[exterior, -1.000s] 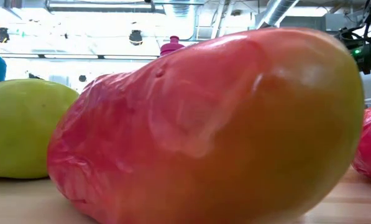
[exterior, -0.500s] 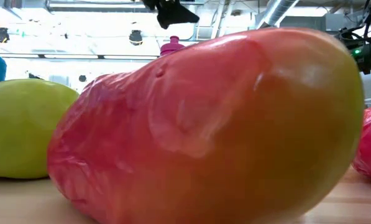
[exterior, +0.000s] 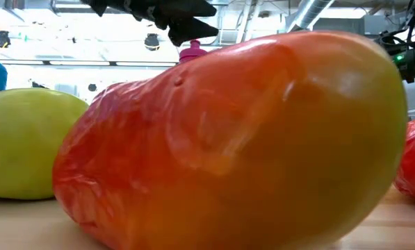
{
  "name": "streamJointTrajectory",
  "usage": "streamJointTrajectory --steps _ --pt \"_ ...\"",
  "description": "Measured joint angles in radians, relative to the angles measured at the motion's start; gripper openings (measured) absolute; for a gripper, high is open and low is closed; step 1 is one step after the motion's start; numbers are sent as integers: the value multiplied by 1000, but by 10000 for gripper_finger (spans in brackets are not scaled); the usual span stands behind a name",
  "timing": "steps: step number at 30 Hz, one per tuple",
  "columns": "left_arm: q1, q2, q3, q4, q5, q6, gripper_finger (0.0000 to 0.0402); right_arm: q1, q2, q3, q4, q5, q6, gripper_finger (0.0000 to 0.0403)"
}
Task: Pick & Place Food Item
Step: Put the pink water bottle into the pink bin
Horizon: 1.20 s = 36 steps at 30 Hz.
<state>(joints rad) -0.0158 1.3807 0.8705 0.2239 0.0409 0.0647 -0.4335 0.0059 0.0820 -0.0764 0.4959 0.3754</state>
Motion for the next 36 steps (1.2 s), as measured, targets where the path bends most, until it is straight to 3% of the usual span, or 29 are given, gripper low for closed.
streamJointTrajectory --steps 7,11,16,36 --pt "-23 -15 -99 66 -9 -70 285 0 0 0 -1 1 0 13" --pt "-33 -2 -120 94 -81 -70 284 0 0 0 -2 1 0 13" --pt "-32 -3 -141 96 -95 -73 278 0 0 0 -4 1 0 13" --pt "-45 -3 -162 152 -94 -97 119 0 0 0 -54 2 0 13"
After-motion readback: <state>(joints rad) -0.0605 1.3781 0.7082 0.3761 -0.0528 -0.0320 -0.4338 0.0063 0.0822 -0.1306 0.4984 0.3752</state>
